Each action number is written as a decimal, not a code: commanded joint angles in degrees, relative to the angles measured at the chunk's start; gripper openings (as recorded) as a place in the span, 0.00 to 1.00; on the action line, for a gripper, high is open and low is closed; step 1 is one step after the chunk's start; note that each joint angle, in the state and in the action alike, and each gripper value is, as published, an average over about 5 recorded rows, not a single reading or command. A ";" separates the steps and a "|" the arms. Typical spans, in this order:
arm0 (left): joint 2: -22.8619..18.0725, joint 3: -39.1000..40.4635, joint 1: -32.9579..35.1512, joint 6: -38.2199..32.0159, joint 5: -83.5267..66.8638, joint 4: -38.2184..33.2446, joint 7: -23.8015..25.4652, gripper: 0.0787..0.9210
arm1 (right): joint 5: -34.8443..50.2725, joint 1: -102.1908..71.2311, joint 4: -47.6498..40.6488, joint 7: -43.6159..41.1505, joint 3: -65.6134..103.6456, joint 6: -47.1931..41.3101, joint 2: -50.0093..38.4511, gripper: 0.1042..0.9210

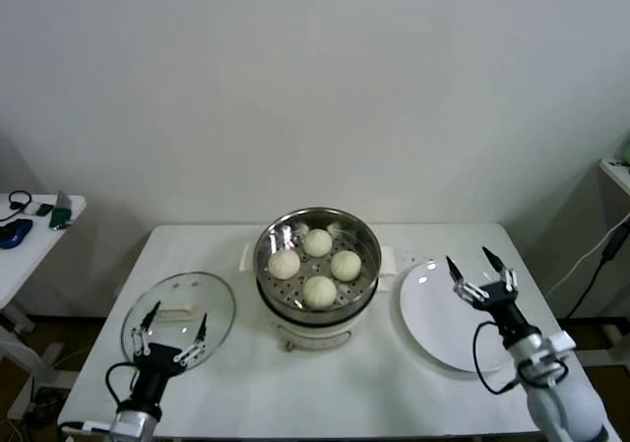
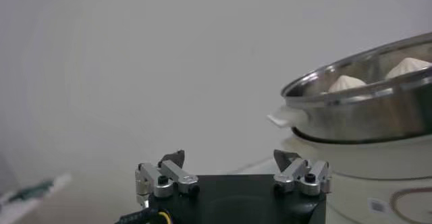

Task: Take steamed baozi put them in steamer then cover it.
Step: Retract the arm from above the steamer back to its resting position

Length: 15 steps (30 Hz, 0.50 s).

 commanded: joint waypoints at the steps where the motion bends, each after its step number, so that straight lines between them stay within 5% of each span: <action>1: 2.51 -0.69 -2.16 -0.85 42.28 6.53 -22.39 0.88 | -4.14 -13.78 -2.66 1.33 3.48 13.50 10.86 0.88; 15: 5.78 1.08 -12.97 4.75 67.20 29.02 -21.82 0.88 | -6.54 -15.33 -3.82 3.04 -0.17 14.00 13.94 0.88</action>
